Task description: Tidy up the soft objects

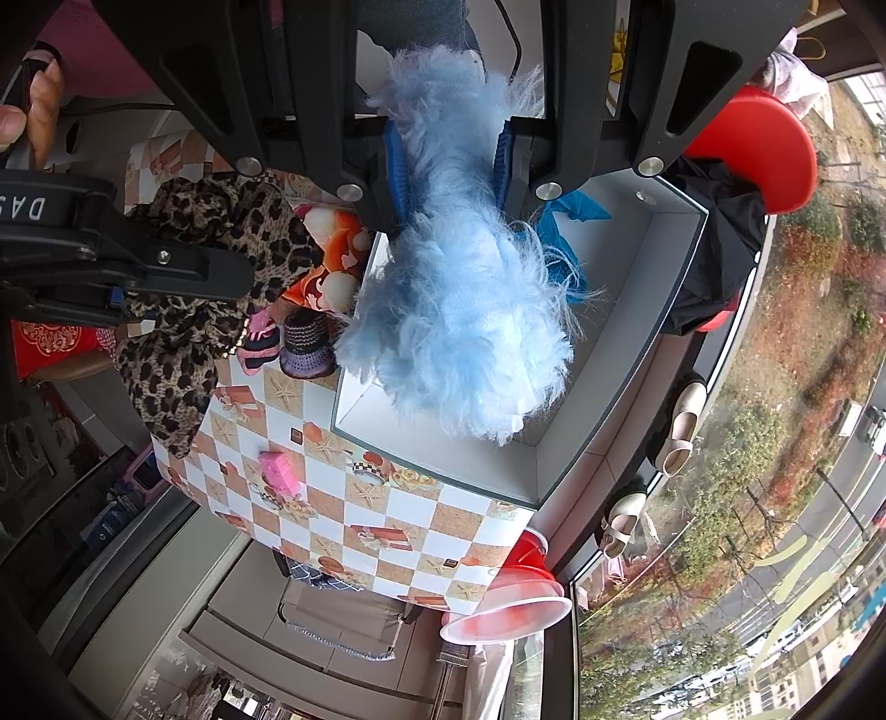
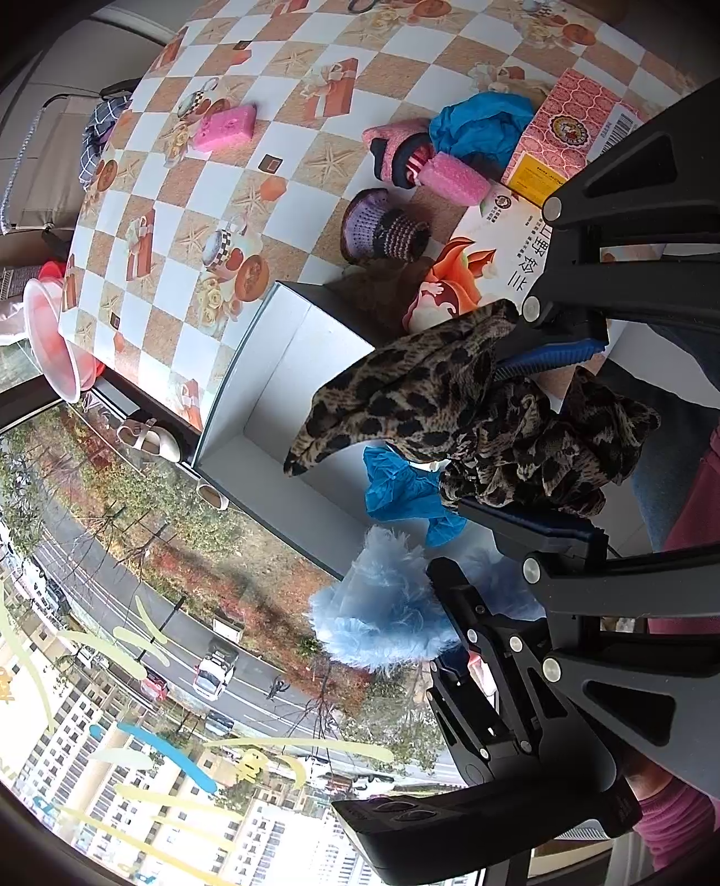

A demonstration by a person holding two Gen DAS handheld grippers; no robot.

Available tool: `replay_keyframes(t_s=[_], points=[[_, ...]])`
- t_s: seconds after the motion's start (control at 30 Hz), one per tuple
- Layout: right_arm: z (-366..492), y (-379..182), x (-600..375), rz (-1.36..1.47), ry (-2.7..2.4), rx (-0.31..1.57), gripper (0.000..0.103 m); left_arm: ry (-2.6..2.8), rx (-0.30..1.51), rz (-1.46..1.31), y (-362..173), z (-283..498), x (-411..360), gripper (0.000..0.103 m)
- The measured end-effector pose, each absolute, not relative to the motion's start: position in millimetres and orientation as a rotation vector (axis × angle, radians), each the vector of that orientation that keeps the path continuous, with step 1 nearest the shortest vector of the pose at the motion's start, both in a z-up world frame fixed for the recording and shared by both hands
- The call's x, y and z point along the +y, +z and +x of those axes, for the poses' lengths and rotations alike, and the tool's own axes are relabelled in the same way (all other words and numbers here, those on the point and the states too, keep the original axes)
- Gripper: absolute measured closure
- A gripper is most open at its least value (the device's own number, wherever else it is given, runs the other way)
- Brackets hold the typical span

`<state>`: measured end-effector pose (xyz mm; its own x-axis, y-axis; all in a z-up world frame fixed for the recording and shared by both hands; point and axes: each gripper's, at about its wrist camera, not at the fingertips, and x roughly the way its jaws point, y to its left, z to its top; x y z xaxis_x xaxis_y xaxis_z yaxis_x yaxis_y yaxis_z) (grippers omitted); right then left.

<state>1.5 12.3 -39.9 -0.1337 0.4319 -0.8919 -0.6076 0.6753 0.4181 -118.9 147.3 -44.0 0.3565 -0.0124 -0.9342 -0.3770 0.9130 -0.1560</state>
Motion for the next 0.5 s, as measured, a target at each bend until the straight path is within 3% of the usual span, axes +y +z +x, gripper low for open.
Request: replay_keyframes(t_s=[0.5], points=[[-2.5,-40.5,19.6,-0.18,0.9,1.455,0.06,0.255,1.177,-0.405,-45.0,-123.9,154.8,0.076]])
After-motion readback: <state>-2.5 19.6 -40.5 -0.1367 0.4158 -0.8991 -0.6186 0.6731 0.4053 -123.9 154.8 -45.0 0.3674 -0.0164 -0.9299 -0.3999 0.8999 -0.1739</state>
